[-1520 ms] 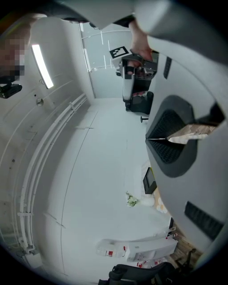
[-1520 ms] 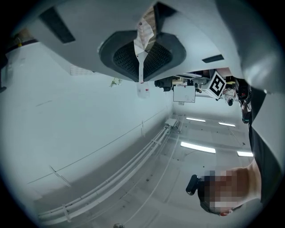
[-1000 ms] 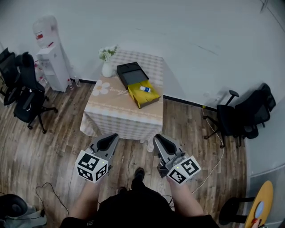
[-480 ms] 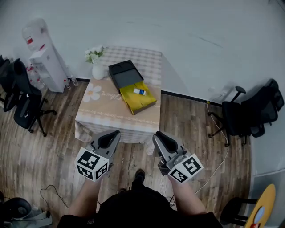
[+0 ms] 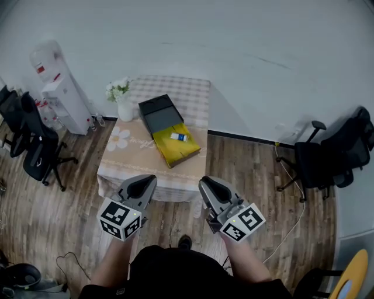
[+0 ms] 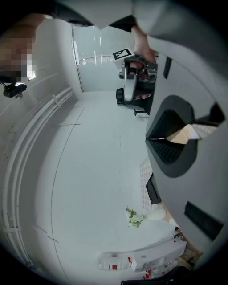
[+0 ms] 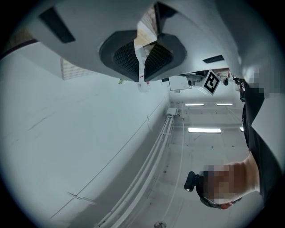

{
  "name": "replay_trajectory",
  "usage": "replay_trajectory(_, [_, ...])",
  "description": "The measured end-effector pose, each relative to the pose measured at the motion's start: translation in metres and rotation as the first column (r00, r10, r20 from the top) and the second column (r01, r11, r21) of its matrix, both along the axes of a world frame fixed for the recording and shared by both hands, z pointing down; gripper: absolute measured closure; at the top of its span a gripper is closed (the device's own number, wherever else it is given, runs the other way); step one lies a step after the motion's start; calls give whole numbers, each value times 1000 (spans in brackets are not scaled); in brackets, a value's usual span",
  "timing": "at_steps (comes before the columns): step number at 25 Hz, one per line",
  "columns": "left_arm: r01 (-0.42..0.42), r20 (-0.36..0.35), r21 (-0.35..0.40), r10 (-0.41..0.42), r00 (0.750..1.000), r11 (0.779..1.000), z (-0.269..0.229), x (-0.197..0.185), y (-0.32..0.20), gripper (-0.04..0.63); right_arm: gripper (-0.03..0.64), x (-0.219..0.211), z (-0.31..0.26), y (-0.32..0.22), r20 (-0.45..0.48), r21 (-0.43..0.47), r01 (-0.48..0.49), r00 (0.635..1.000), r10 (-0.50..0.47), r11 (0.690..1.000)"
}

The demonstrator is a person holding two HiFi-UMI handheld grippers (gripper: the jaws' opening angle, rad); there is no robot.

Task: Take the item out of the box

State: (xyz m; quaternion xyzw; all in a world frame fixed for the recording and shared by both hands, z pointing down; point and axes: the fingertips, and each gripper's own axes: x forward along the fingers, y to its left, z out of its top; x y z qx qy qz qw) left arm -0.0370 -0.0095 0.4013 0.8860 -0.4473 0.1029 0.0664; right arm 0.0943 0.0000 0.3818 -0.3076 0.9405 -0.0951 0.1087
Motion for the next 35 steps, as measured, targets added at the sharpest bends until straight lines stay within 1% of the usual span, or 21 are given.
replay_trajectory(4, [4,-2,9,-4,1000,1000,-2,3,-10,580,577,-1,-1,-7,-7,3,16,1000,-16,1000])
replay_trajectory(8, [-1,-9,23,1,1000,1000,-3,2,-23,580,577,-3,-1,-19,-19,5,10,1000,-10,1000])
replay_trajectory(14, [-25,-35,39,26,999,999,2,-7,-62,580,577,-13,-2,-51,-61,8,-14,998,14,1000])
replay_trajectory(19, [-48,-44,50,50,998,998,5,-27,-110,580,577,-27,-4,-99,-80,7,-58,995,58,998])
replay_trajectory(27, [-107,-46,51,109,993,993,5,-71,-191,580,577,-73,-11,-179,-119,-8,-109,987,107,994])
replay_trajectory(31, [-136,-37,57,138,990,989,6,-90,-222,580,577,-94,-5,-206,-133,-36,-127,984,121,991])
replay_trajectory(35, [-168,-33,42,169,985,985,14,-94,-240,580,577,-106,4,-220,-145,-60,-139,981,129,989])
